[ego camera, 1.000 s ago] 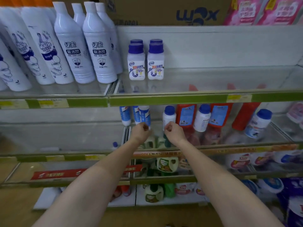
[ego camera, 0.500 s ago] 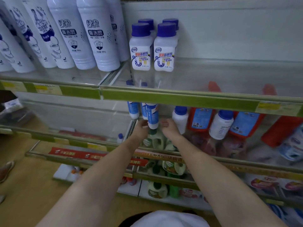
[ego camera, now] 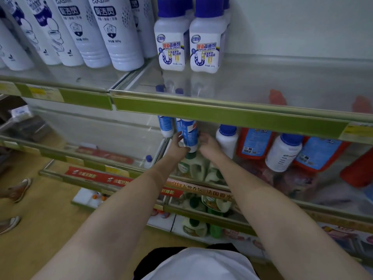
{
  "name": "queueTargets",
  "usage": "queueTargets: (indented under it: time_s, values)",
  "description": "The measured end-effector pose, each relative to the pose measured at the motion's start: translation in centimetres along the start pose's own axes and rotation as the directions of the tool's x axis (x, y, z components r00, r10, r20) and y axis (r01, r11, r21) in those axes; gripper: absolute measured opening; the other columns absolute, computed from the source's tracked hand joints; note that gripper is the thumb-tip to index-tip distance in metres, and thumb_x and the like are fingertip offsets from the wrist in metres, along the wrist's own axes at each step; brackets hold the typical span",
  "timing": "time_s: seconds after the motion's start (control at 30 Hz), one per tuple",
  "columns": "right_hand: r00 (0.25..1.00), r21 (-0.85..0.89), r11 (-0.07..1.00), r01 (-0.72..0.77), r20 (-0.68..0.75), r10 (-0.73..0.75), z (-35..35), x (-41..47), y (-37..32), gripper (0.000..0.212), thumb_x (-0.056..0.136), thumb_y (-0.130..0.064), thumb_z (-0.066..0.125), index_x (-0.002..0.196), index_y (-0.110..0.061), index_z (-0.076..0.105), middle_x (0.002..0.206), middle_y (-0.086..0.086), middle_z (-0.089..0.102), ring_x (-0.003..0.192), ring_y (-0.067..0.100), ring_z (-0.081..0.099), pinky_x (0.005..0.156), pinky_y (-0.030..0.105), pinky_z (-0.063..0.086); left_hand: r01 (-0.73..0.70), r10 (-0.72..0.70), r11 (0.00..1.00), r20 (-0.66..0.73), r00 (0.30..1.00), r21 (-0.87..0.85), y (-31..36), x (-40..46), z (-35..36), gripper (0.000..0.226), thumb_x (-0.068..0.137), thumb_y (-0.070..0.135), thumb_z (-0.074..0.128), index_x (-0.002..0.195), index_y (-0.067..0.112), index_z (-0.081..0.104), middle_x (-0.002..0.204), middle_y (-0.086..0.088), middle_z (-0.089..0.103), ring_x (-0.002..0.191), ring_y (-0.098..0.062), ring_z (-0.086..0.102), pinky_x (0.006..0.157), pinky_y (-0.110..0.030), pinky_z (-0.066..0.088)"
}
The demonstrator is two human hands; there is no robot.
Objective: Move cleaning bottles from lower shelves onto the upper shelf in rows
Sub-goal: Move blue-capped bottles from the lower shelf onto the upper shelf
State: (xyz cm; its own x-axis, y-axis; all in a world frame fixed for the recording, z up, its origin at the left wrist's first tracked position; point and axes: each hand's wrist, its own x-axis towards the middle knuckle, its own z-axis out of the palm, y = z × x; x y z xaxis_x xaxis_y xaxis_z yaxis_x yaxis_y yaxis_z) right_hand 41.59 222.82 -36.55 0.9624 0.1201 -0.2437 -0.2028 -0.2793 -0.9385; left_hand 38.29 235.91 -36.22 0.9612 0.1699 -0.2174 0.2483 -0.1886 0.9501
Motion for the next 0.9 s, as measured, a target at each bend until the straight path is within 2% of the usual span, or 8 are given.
queueTargets:
  time_s: [0.1,0.2,0.3,0.47,0.6,0.73,0.83,0.9]
  values:
    - [0.998,-0.116,0.991,0.065,0.003,-0.065,-0.8,-0.4,-0.2,0.041,0.096,0.000,0.053,0.134,-0.016,0.059,0.110,-0.004,0.067,0.103,0.016,0.062,0.083,0.025,0.048,0.003,-0.003,1.000,0.007,1.000,0.024,-0.4,0.0,0.2,0.072,0.087,-0.004,0.062,0.151,0.016,0.035,0.144,-0.004,0.049,0.125,-0.029,0.054,0.082,-0.030,0.047]
    - [0.999,-0.144,0.989,0.036,-0.015,-0.039,-0.7,-0.6,-0.3,0.036,0.095,-0.003,0.056,0.129,-0.012,0.057,0.100,-0.007,0.062,0.102,0.018,0.058,0.088,0.029,0.047,0.018,-0.019,1.000,-0.013,1.000,-0.025,-0.3,-0.1,0.0,0.061,0.091,0.002,0.064,0.147,0.012,0.041,0.141,-0.007,0.052,0.120,-0.024,0.056,0.086,-0.030,0.045]
    - [0.999,-0.153,0.988,0.013,-0.034,-0.018,0.0,-0.6,0.6,0.036,0.087,-0.016,0.073,0.117,-0.015,0.053,0.117,0.004,0.064,0.108,0.023,0.062,0.099,0.042,0.052,0.035,-0.034,0.997,0.014,0.999,-0.066,-0.4,-0.7,-0.4,0.049,0.098,0.023,0.064,0.143,0.012,0.048,0.138,-0.004,0.056,0.118,-0.017,0.056,0.090,-0.029,0.042]
    - [0.999,-0.137,0.991,0.003,-0.034,-0.008,1.4,-1.9,1.1,0.039,0.086,-0.006,0.074,0.116,-0.011,0.049,0.113,0.005,0.062,0.106,0.023,0.064,0.095,0.043,0.056,-0.036,0.037,0.999,0.038,0.999,-0.011,-0.6,-2.2,-1.3,0.047,0.096,0.046,0.061,0.135,0.019,0.054,0.129,-0.001,0.063,0.116,-0.015,0.061,0.096,-0.030,0.049]
    - [1.000,-0.244,0.970,0.020,-0.018,-0.025,2.0,-3.6,1.7,0.051,0.085,-0.014,0.076,0.127,-0.022,0.046,0.121,0.009,0.062,0.104,0.024,0.067,0.091,0.045,0.058,-0.089,0.088,0.996,0.067,0.994,0.008,-1.0,-3.4,-2.0,0.042,0.095,0.049,0.062,0.132,0.031,0.053,0.121,0.001,0.064,0.110,-0.012,0.063,0.083,-0.022,0.051]
    - [0.995,-0.200,0.980,0.004,-0.094,-0.023,3.6,-5.8,1.3,0.051,0.085,-0.012,0.077,0.128,-0.016,0.048,0.122,0.005,0.064,0.109,0.021,0.064,0.094,0.042,0.057,-0.074,0.079,0.996,0.119,0.990,-0.047,-1.3,-4.6,-2.9,0.047,0.094,0.047,0.064,0.137,0.034,0.049,0.125,0.001,0.062,0.114,-0.013,0.061,0.089,-0.032,0.056]
    - [0.982,-0.219,0.976,0.008,-0.182,-0.049,5.1,-7.4,0.9,0.050,0.084,-0.012,0.078,0.126,-0.016,0.051,0.126,0.006,0.061,0.112,0.023,0.063,0.095,0.043,0.056,-0.032,0.050,0.994,0.176,0.983,-0.101,-1.4,-5.2,-3.8,0.050,0.094,0.044,0.065,0.140,0.034,0.047,0.130,-0.005,0.059,0.119,-0.021,0.060,0.099,-0.043,0.055]
    - [0.976,-0.232,0.972,0.027,-0.203,-0.076,5.7,-8.6,0.5,0.051,0.083,-0.015,0.080,0.127,-0.015,0.053,0.126,0.008,0.060,0.110,0.025,0.063,0.092,0.038,0.054,0.030,0.008,0.983,0.206,0.978,-0.179,-1.1,-5.9,-4.5,0.046,0.098,0.038,0.062,0.141,0.029,0.047,0.130,-0.010,0.061,0.113,-0.022,0.063,0.094,-0.040,0.056]
